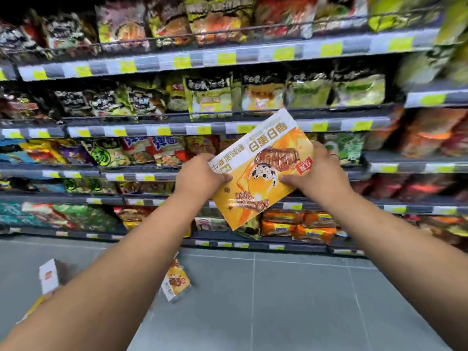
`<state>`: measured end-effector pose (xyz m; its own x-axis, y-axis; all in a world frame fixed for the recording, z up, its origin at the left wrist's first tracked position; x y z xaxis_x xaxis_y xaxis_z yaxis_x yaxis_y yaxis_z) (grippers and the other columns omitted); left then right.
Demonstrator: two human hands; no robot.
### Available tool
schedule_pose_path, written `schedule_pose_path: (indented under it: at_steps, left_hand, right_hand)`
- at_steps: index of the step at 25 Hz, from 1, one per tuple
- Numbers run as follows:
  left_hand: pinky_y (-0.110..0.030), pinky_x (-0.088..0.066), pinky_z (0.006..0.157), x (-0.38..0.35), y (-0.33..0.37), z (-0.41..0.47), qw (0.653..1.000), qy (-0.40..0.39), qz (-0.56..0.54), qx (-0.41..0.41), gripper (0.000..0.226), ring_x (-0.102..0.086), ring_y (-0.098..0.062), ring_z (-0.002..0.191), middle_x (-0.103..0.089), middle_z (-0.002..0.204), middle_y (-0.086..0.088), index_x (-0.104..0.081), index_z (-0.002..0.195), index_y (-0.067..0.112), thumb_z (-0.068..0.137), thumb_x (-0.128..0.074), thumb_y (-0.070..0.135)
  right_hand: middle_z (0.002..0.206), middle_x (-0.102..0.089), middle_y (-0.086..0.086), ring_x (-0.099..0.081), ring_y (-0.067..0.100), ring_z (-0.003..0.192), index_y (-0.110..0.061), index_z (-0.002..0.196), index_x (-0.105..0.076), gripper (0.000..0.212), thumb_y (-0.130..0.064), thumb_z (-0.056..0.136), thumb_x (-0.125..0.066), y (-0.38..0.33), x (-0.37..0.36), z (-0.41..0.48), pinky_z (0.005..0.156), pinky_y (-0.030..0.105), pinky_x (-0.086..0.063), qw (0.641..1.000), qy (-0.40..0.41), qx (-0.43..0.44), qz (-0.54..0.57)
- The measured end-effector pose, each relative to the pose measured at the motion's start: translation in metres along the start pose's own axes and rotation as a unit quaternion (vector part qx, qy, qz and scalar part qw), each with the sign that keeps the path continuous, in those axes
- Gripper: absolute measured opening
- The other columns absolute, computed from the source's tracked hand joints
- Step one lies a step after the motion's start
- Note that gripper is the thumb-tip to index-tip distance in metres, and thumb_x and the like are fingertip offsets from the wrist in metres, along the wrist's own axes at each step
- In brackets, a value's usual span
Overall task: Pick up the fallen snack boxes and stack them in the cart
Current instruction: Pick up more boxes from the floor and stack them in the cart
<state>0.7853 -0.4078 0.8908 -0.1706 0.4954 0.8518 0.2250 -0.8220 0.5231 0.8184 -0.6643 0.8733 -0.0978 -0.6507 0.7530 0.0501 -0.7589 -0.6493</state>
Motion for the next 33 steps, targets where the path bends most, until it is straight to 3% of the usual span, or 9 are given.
schedule_pose_path:
  at_steps: [7,15,17,20,26,33]
  left_hand:
    - [-0.03,-0.045,0.083,-0.133,0.219,-0.014,0.983,-0.097,0.002,-0.158,0.057,-0.06,-0.024,0.112,-0.064,0.125,-0.002,-0.059,0.127,0.021,0.077,-0.078,0.041]
    - [-0.035,-0.048,0.09,-0.291,0.43,-0.059,0.921,-0.216,-0.008,-0.325,0.069,-0.059,-0.026,0.114,-0.064,0.127,-0.002,-0.06,0.13,0.021,0.07,-0.08,0.05]
    - [-0.035,-0.046,0.087,-0.33,0.478,-0.071,0.898,-0.246,-0.009,-0.364,0.073,-0.059,-0.027,0.115,-0.064,0.127,-0.004,-0.06,0.129,0.019,0.068,-0.081,0.053]
    - [-0.033,-0.046,0.08,-0.378,0.538,-0.081,0.866,-0.281,-0.006,-0.414,0.06,-0.061,-0.028,0.108,-0.068,0.119,-0.005,-0.065,0.119,0.019,0.07,-0.081,0.048]
    - [-0.035,-0.049,0.083,-0.459,0.651,-0.088,0.815,-0.331,0.014,-0.476,0.057,-0.062,-0.028,0.106,-0.067,0.118,-0.004,-0.063,0.12,0.02,0.071,-0.081,0.045]
    - [-0.041,-0.055,0.078,-0.538,0.74,-0.104,0.784,-0.368,0.039,-0.498,0.056,-0.065,-0.029,0.096,-0.068,0.112,-0.006,-0.063,0.119,0.018,0.071,-0.083,0.04]
  right_hand:
    - [0.131,-0.037,0.019,-0.049,0.037,0.112,-0.014,0.136,-0.035,0.091,-0.041,0.066,-0.085,0.179,0.162,-0.037,0.089,0.04,-0.044,0.981,0.113,-0.155,-0.004]
    - [0.131,-0.044,0.017,-0.053,0.036,0.111,-0.017,0.139,-0.033,0.092,-0.045,0.068,-0.084,0.345,0.297,-0.107,0.087,0.04,-0.045,0.913,0.231,-0.337,-0.013]
    - [0.132,-0.043,0.018,-0.051,0.037,0.114,-0.017,0.141,-0.03,0.094,-0.045,0.068,-0.084,0.377,0.321,-0.12,0.09,0.041,-0.044,0.89,0.258,-0.376,-0.021]
    - [0.135,-0.04,0.017,-0.048,0.036,0.119,-0.017,0.14,-0.03,0.095,-0.046,0.068,-0.084,0.416,0.347,-0.13,0.095,0.042,-0.042,0.858,0.283,-0.428,-0.031]
    - [0.127,-0.041,0.01,-0.054,0.032,0.11,-0.019,0.135,-0.034,0.085,-0.038,0.069,-0.084,0.487,0.388,-0.122,0.094,0.041,-0.046,0.799,0.352,-0.487,0.005]
    - [0.131,-0.035,0.016,-0.052,0.034,0.11,-0.018,0.131,-0.034,0.086,-0.04,0.065,-0.085,0.578,0.415,-0.112,0.095,0.044,-0.047,0.758,0.356,-0.547,0.014]
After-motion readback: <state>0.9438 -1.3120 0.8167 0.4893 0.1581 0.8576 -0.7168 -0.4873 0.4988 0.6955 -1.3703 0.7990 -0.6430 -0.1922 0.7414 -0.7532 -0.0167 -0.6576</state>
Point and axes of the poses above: each hand's wrist, its own z-axis towards the middle knuckle, its own x-axis out of the back of the hand, y = z × x, the point moved 8 cm from there along z, towards the middle knuckle
